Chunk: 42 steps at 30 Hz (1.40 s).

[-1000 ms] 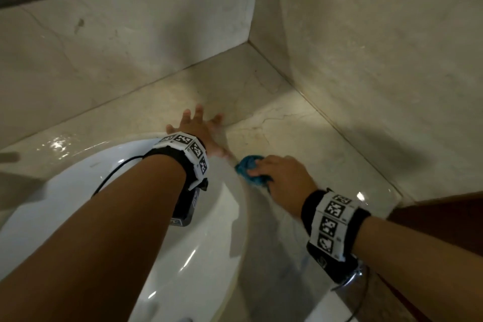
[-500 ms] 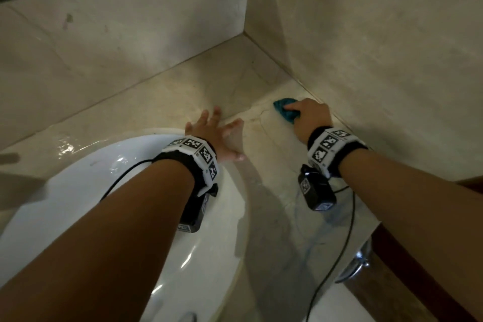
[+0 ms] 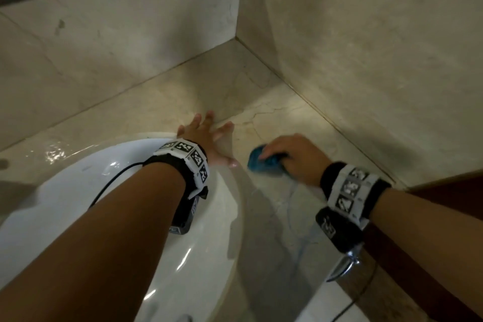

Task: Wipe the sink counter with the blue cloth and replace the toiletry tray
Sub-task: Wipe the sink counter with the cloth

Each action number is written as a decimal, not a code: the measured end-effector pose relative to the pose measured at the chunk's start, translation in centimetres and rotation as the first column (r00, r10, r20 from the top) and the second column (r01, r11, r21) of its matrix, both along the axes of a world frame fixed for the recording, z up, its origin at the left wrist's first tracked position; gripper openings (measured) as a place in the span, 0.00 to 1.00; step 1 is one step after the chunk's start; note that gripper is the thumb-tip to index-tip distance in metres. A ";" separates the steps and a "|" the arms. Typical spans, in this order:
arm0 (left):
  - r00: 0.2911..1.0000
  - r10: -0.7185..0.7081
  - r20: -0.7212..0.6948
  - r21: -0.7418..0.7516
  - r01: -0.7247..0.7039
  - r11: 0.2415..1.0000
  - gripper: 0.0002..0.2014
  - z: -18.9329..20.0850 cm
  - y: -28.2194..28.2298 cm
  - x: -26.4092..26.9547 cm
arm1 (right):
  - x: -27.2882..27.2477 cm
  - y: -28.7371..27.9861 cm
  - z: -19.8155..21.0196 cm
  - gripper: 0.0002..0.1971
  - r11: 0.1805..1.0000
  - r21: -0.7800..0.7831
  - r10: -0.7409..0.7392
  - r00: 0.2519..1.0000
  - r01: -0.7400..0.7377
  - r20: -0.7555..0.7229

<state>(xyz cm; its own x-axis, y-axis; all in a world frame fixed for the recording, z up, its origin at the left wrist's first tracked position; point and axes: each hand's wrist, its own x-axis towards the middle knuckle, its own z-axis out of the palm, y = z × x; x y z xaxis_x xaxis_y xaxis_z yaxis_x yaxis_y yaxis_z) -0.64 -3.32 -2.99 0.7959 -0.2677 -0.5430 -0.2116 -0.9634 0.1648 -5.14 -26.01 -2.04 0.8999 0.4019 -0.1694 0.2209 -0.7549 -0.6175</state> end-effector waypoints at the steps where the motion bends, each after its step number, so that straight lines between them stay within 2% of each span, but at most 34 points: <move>1: 1.000 0.007 -0.004 0.006 -0.007 1.000 0.51 -0.1 -0.1 -0.1 | 1.4 -1.1 -0.2 0.22 0.993 -0.033 -0.108 0.991 0.111 0.081; 3: 1.000 0.026 -0.013 0.009 -0.025 1.000 0.53 -0.1 -0.2 -0.1 | 4.1 -3.3 -0.7 0.22 0.946 -0.175 -0.238 0.950 0.274 0.201; 5: 0.999 0.037 -0.023 0.006 -0.037 0.999 0.53 0.0 -0.2 0.0 | 5.7 -4.9 -1.2 0.24 0.877 -0.351 -0.277 0.942 0.329 0.191; 7: 0.998 0.048 -0.028 -0.005 -0.049 0.999 0.53 0.0 -0.2 0.0 | 5.9 -5.3 -1.6 0.25 0.851 -0.399 -0.309 0.940 0.342 0.146; 9: 0.998 0.057 -0.024 -0.015 -0.057 0.998 0.53 -0.1 -0.3 0.1 | 5.0 -4.4 -1.4 0.25 0.852 -0.357 -0.355 0.923 0.384 0.147; 11: 0.998 0.060 -0.022 -0.022 -0.061 0.998 0.53 -0.1 -0.3 0.1 | 3.1 -2.7 -1.2 0.23 0.882 -0.297 -0.331 0.929 0.366 0.163; 15: 0.999 0.053 0.004 -0.028 -0.053 0.998 0.54 0.1 -0.4 0.2 | -1.4 0.2 -2.5 0.23 0.960 -0.256 -0.090 0.991 0.112 0.095; 17: 0.998 0.055 0.003 -0.031 -0.055 0.998 0.54 0.1 -0.4 0.2 | -1.7 -0.2 -3.1 0.23 0.976 -0.212 -0.044 0.997 0.055 0.060; 19: 0.998 0.060 0.002 -0.034 -0.060 0.998 0.54 -0.1 -0.3 0.2 | -0.2 -1.5 -2.8 0.23 0.968 -0.233 -0.074 0.994 0.089 0.077; 22: 0.998 0.056 0.012 -0.031 -0.056 0.998 0.54 -0.3 -0.2 0.2 | 3.0 -4.1 -2.2 0.25 0.907 -0.329 -0.216 0.961 0.263 0.174; 24: 0.999 0.052 0.013 -0.031 -0.052 0.998 0.53 -0.2 -0.2 0.1 | 4.2 -5.0 -1.3 0.26 0.835 -0.441 -0.301 0.944 0.330 0.137; 26: 0.999 0.053 0.013 -0.036 -0.052 0.998 0.53 -0.1 -0.2 0.2 | 3.6 -4.0 -0.5 0.26 0.807 -0.464 -0.359 0.928 0.365 0.105; 28: 0.998 0.060 0.010 -0.041 -0.059 0.997 0.53 -0.1 -0.1 0.1 | 1.7 -1.5 -0.3 0.24 0.869 -0.352 -0.335 0.937 0.347 0.095; 30: 0.998 0.058 0.021 -0.042 -0.057 0.997 0.53 0.0 -0.3 0.1 | -1.0 1.1 -1.0 0.23 0.938 -0.259 -0.212 0.973 0.229 0.094; 32: 0.998 0.054 0.030 -0.036 -0.053 0.998 0.53 0.0 -0.4 0.1 | -2.9 2.4 -1.7 0.24 0.971 -0.217 -0.082 0.993 0.100 0.090; 34: 0.998 0.054 0.026 -0.029 -0.053 0.998 0.54 0.0 -0.5 0.0 | -2.9 2.1 -1.9 0.24 0.982 -0.179 -0.047 0.995 0.063 0.091; 36: 0.998 0.063 0.017 -0.035 -0.062 0.997 0.54 -0.1 -0.4 0.0 | -1.6 1.0 -1.8 0.24 0.978 -0.164 -0.115 0.987 0.131 0.109; 39: 0.997 0.069 0.015 -0.041 -0.069 0.997 0.54 0.0 -0.3 0.0 | 0.5 -0.8 -1.0 0.23 0.904 -0.249 -0.334 0.938 0.347 0.094; 41: 0.998 0.066 0.015 -0.040 -0.066 0.997 0.54 0.0 -0.3 0.0 | 0.2 -0.4 -0.7 0.24 0.878 -0.292 -0.373 0.925 0.379 0.078; 42: 0.998 0.067 0.015 -0.042 -0.066 0.997 0.54 -0.1 -0.3 0.0 | -0.7 0.3 -0.6 0.24 0.890 -0.285 -0.352 0.934 0.355 0.064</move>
